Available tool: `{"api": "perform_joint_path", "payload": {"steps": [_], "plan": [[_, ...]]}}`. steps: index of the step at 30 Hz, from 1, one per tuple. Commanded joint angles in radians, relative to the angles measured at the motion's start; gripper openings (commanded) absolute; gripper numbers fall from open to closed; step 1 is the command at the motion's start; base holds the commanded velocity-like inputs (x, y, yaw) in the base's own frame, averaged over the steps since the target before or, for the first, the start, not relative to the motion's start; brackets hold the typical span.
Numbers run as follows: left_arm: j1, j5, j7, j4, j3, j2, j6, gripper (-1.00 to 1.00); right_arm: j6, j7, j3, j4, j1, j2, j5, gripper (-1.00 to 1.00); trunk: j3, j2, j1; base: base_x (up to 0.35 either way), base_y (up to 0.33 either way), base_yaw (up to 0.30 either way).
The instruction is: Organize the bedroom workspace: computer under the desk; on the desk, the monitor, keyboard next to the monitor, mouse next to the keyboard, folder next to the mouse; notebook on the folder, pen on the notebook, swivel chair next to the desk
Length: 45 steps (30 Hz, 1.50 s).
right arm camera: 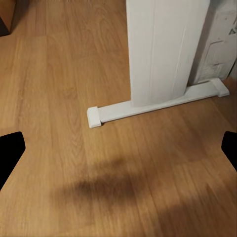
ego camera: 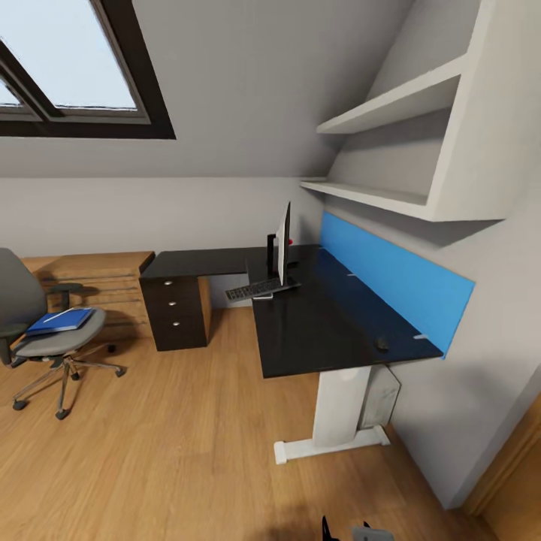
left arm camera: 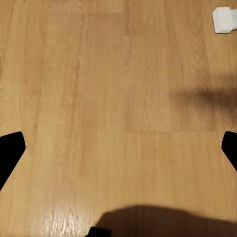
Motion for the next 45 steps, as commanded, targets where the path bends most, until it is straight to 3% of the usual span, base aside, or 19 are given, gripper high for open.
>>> {"api": "perform_joint_path", "payload": {"steps": [1,10,19,36,42,45], "plan": [[-0.001,0.007,0.005,0.001,-0.009,0.000,-0.003,1.00,-0.004,0.000,0.001,0.002,-0.001,0.000,-0.004,1.00,0.002,0.007,-0.004,0.000,0.000,0.000],[-0.001,0.008,0.006,0.001,-0.008,0.000,-0.004,1.00,-0.006,0.000,0.001,0.001,-0.001,-0.001,-0.005,1.00,0.030,0.070,-0.038,0.000,0.000,0.000],[-0.001,0.010,0.008,0.007,-0.007,0.001,-0.073,1.00,-0.010,0.000,0.001,-0.001,-0.001,-0.001,-0.005,1.00,0.059,0.133,-0.073,0.000,0.000,0.000],[-0.001,0.012,0.009,0.012,-0.006,0.002,-0.083,1.00,-0.014,0.000,0.001,-0.007,-0.001,-0.003,-0.005,1.00,0.112,0.252,-0.138,0.000,0.000,0.000],[-0.001,0.012,0.010,0.012,-0.006,0.002,-0.083,1.00,-0.016,-0.005,-0.002,-0.047,-0.001,-0.006,-0.005,1.00,0.131,0.294,-0.161,0.000,0.000,0.000],[-0.001,0.012,0.010,0.012,-0.006,0.002,-0.083,1.00,-0.007,-0.010,-0.007,-0.139,-0.001,-0.026,-0.013,1.00,0.140,0.315,-0.173,0.000,0.000,0.000]]}}
